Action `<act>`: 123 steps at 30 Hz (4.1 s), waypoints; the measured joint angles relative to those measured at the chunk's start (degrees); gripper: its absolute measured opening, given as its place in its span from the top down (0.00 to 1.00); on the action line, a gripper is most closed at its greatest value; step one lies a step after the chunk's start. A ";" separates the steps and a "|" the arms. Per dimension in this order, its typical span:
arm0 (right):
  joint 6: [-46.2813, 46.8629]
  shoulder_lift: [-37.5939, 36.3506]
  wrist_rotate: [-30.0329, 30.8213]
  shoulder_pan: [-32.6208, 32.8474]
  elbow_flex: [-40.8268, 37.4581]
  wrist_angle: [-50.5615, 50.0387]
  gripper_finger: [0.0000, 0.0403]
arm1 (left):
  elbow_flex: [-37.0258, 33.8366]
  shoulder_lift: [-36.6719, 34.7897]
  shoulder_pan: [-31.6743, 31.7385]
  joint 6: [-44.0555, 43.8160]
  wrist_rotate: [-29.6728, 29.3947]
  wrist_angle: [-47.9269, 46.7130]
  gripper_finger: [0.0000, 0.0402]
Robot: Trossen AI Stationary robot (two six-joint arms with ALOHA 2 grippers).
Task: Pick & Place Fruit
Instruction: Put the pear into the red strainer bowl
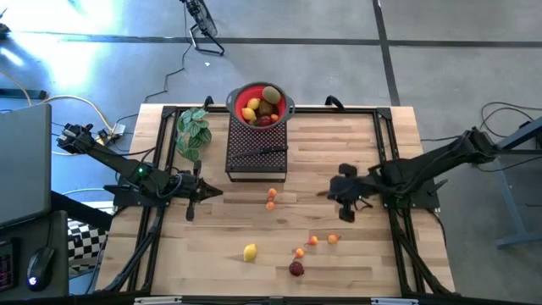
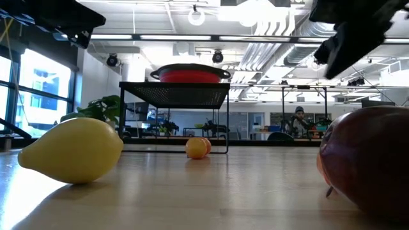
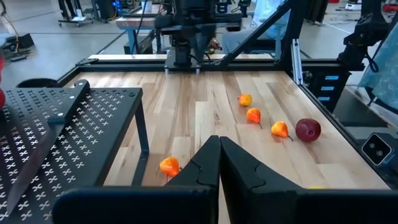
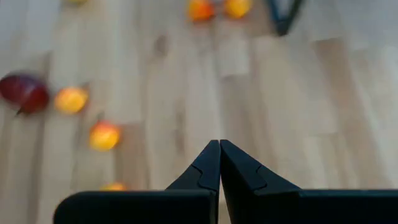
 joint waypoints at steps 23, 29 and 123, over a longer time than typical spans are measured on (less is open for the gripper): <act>13.52 18.22 -3.07 11.92 12.65 -11.41 0.99 | 0.00 0.00 0.00 0.00 -0.11 -0.02 0.99; 15.33 18.56 -4.45 11.92 12.65 -10.61 0.94 | 0.00 0.00 0.00 0.00 -0.11 -0.02 0.99; 23.01 27.36 -3.10 21.25 -1.54 9.10 0.99 | 0.04 -0.02 0.00 0.02 -0.07 -1.70 0.99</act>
